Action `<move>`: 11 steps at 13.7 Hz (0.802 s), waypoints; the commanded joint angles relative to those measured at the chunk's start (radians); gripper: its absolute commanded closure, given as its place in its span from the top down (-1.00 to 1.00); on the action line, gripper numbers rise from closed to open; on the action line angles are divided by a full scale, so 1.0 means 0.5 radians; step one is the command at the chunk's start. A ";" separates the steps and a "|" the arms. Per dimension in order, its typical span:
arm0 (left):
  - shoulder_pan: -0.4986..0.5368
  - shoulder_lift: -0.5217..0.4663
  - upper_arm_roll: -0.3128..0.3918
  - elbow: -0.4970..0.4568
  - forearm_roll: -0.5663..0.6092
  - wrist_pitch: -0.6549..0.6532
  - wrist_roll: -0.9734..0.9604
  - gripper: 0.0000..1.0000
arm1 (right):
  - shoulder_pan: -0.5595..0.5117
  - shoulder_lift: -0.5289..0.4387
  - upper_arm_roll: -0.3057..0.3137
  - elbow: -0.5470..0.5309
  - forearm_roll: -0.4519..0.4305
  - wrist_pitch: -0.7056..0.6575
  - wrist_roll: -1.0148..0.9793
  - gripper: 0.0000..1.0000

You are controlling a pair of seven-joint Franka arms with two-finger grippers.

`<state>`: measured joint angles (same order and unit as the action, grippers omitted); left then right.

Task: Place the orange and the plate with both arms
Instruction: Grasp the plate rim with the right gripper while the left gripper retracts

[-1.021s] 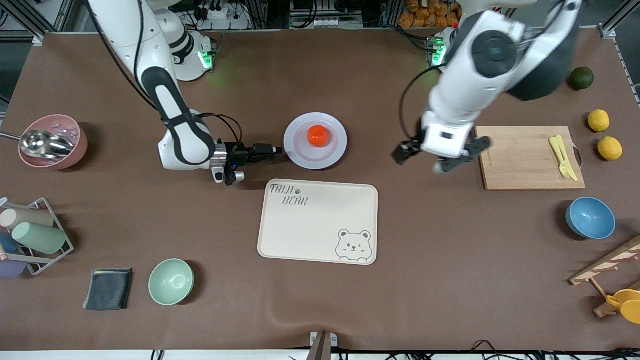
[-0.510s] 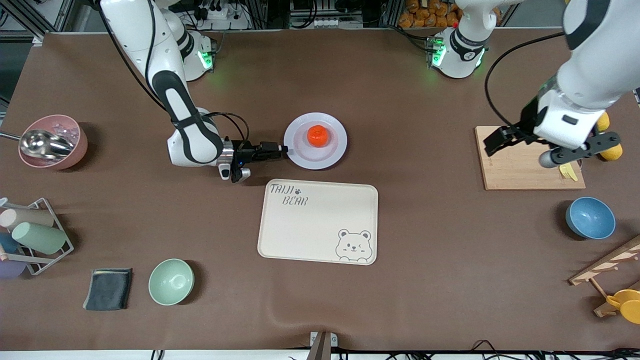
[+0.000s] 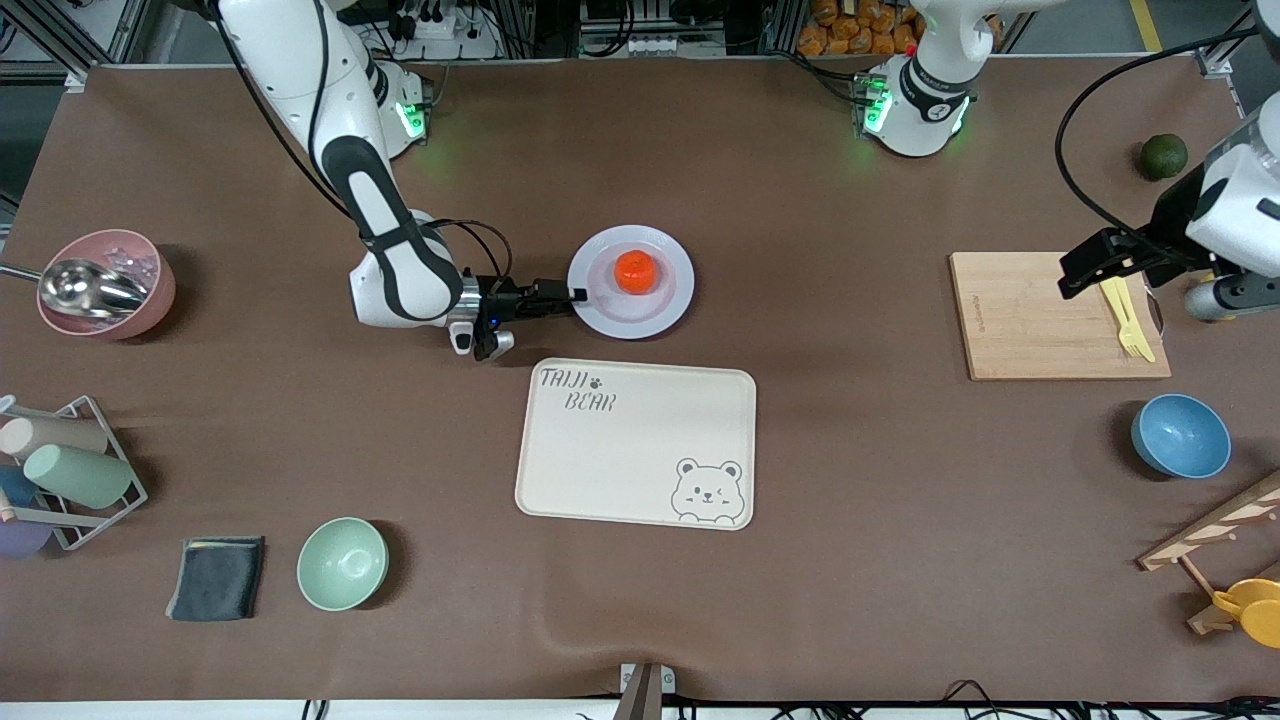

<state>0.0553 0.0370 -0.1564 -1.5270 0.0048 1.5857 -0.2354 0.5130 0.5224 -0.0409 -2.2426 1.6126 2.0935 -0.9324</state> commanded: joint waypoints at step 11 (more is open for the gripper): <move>-0.037 -0.083 0.077 0.011 0.000 -0.177 0.133 1.00 | 0.094 -0.026 -0.010 -0.058 0.137 0.038 -0.139 -1.00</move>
<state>0.0483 0.0123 -0.1256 -1.5198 0.0048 1.5140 -0.1870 0.5402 0.5162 -0.0432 -2.2565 1.6557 2.0837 -0.9817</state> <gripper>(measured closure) 0.000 0.925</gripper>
